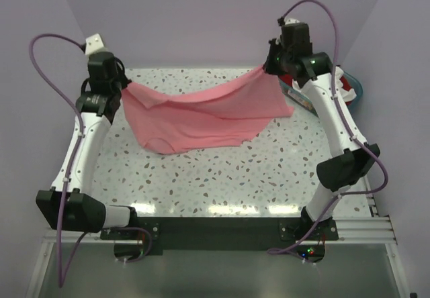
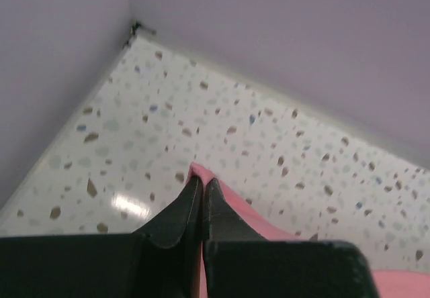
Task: Fold and stack the t-shirts
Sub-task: Flatten the tshirt out
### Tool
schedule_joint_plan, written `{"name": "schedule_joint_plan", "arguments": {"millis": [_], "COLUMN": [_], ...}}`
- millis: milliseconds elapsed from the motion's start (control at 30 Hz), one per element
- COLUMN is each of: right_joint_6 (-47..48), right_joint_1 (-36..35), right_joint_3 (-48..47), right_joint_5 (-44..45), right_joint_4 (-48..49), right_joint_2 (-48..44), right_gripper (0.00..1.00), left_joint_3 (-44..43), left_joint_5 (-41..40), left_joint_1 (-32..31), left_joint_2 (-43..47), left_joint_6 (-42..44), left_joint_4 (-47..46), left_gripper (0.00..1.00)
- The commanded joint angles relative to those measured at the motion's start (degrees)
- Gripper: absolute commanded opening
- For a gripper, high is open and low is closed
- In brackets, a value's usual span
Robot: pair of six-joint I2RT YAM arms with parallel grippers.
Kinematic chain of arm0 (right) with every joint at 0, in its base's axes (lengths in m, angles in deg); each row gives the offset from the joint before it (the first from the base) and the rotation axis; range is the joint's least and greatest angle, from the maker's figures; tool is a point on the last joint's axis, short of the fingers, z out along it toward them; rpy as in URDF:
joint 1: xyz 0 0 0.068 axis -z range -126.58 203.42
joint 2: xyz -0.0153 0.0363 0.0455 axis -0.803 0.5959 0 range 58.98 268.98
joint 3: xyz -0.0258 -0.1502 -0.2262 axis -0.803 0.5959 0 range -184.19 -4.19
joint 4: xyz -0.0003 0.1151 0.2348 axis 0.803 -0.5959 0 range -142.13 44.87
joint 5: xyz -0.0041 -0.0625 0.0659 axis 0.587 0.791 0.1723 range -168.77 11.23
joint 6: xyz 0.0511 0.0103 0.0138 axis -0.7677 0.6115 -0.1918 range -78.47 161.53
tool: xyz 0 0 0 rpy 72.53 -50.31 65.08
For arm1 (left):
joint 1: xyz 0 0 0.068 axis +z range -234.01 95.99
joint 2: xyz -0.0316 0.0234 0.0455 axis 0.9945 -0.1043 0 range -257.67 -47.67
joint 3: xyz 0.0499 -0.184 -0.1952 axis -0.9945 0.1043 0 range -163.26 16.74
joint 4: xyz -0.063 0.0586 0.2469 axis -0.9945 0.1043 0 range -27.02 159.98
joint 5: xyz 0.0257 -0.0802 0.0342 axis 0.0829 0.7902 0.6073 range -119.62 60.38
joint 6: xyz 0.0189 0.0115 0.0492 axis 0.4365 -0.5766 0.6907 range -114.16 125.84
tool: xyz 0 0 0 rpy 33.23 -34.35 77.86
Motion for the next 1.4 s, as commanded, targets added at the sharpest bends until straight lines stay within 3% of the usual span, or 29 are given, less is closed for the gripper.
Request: {"name": "schedule_joint_plan", "arguments": {"millis": [0, 133, 300, 600, 833, 967, 1167, 1367], "right_joint_6": [5.22, 8.73, 14.97, 23.41, 25.09, 25.35, 24.56, 21.31], "right_joint_1": [1.69, 2.92, 3.10, 3.18, 3.18, 3.18, 3.18, 3.18], "right_joint_3": [-16.48, -24.59, -18.37, -1.32, 0.37, -0.16, 6.31, 27.76], "right_joint_5": [0.02, 1.42, 4.93, 3.01, -2.36, -2.18, -2.00, -1.83], "right_joint_4": [-7.00, -5.08, 4.23, 12.15, 9.08, 7.15, 4.95, 14.60], "right_joint_2": [1.33, -1.82, -15.09, -37.23, -41.21, -40.25, -36.30, -29.10], "right_gripper": [0.00, 0.00, 0.00, 0.00, 0.00, 0.00, 0.00, 0.00], "left_joint_3": [-14.53, -33.14, -49.07, -55.96, -59.56, -59.13, -49.65, -24.45], "left_joint_5": [-3.50, -5.78, -7.46, -7.54, -4.48, 0.01, 6.16, 10.30], "left_joint_1": [0.59, 0.94, 1.03, 0.76, 0.32, 0.23, 0.23, 0.23], "left_joint_2": [-1.19, -2.70, -1.56, 7.66, 8.56, 6.19, -0.14, -7.25], "left_joint_6": [5.06, 9.54, 15.52, 22.99, 26.86, 27.39, 26.34, 22.91], "left_joint_4": [-1.43, 0.52, 3.24, 6.84, 7.90, 7.46, 5.89, -3.93], "left_gripper": [0.00, 0.00, 0.00, 0.00, 0.00, 0.00, 0.00, 0.00]}}
